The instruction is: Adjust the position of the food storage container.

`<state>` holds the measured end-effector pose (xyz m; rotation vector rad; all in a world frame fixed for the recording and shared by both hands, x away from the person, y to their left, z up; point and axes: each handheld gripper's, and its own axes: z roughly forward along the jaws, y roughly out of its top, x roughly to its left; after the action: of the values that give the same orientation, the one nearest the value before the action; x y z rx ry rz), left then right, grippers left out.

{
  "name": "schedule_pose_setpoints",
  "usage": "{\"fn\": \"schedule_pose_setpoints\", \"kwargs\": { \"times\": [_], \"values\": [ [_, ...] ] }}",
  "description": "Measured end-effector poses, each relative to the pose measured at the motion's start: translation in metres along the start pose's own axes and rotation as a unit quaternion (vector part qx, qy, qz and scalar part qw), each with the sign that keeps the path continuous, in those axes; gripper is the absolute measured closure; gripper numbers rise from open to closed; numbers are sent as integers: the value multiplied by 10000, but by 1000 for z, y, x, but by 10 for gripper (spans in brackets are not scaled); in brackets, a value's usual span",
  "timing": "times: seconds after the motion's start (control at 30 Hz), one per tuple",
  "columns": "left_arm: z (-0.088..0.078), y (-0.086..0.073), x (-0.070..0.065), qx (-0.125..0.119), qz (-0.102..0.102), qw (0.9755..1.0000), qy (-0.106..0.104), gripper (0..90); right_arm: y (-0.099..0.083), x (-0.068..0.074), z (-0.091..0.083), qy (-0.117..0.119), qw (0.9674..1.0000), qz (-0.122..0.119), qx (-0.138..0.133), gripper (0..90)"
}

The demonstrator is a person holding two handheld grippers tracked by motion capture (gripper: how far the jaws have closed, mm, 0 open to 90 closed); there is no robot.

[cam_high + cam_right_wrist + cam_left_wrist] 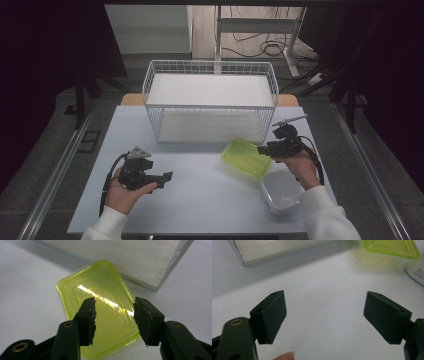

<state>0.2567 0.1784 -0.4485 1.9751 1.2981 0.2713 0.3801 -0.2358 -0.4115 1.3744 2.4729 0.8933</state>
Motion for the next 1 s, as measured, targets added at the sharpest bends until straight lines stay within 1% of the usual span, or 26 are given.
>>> {"fn": "schedule_pose_setpoints", "kwargs": {
  "times": [0.03,0.07,0.17,0.23,0.27,0.37,0.4,0.43,0.47,0.5,0.57,0.6,0.63,0.7,0.77,0.8,0.83,0.87,0.93,0.97,1.0],
  "values": [
    [-1,-1,-1,-14,20,10000,-27,181,3,-3,5,26,10000,9,41,573],
    [-1,-1,-1,-20,26,10000,-33,178,5,-4,7,43,10000,7,66,588],
    [-1,-2,-1,-23,17,10000,-30,174,10,-7,14,20,9999,-23,105,648],
    [-1,-3,0,-23,10,10000,-26,174,12,-8,16,12,9999,-33,118,663],
    [0,-4,0,12,9,10000,-16,174,15,-10,20,3,9999,-65,134,706],
    [1,-5,0,54,4,10000,-15,173,20,-12,29,-12,9997,-148,218,778],
    [2,-5,0,58,9,10000,-16,174,22,-13,32,6,9996,-160,217,803],
    [2,-5,0,58,9,10000,-16,174,22,-13,32,6,9996,-160,217,803],
    [2,-5,-1,65,9,10000,-27,173,25,-13,37,-15,9996,-173,207,849],
    [2,-5,-1,70,15,10000,-28,173,26,-13,39,-42,9996,-200,200,862],
    [2,-6,-1,81,21,10000,-35,173,29,-12,43,-118,9993,-280,206,882],
    [2,-6,-1,81,21,10000,-35,173,29,-12,43,-118,9993,-280,206,882],
    [3,-6,0,92,19,10000,-33,173,33,-10,47,-226,9988,-387,209,889],
    [4,-6,0,110,21,9999,-34,173,35,-10,48,-266,9984,-431,243,890],
    [5,-6,0,122,31,9999,-42,174,37,-7,54,-380,9971,-576,313,891],
    [6,-5,0,164,81,9998,-49,176,39,-6,61,-402,9962,-681,358,891],
    [6,-5,0,164,81,9998,-49,176,39,-6,61,-402,9962,-681,358,891],
    [7,-5,-1,168,103,9998,-57,176,41,-4,68,-497,9949,-779,416,892],
    [7,-5,-1,171,112,9998,-58,177,41,-3,70,-511,9947,-779,434,892],
    [8,-5,-1,184,116,9997,-67,176,42,-2,77,-583,9931,-884,505,892],
    [9,-5,-1,187,125,9997,-66,177,42,-2,79,-631,9926,-898,525,892]
  ]
}}
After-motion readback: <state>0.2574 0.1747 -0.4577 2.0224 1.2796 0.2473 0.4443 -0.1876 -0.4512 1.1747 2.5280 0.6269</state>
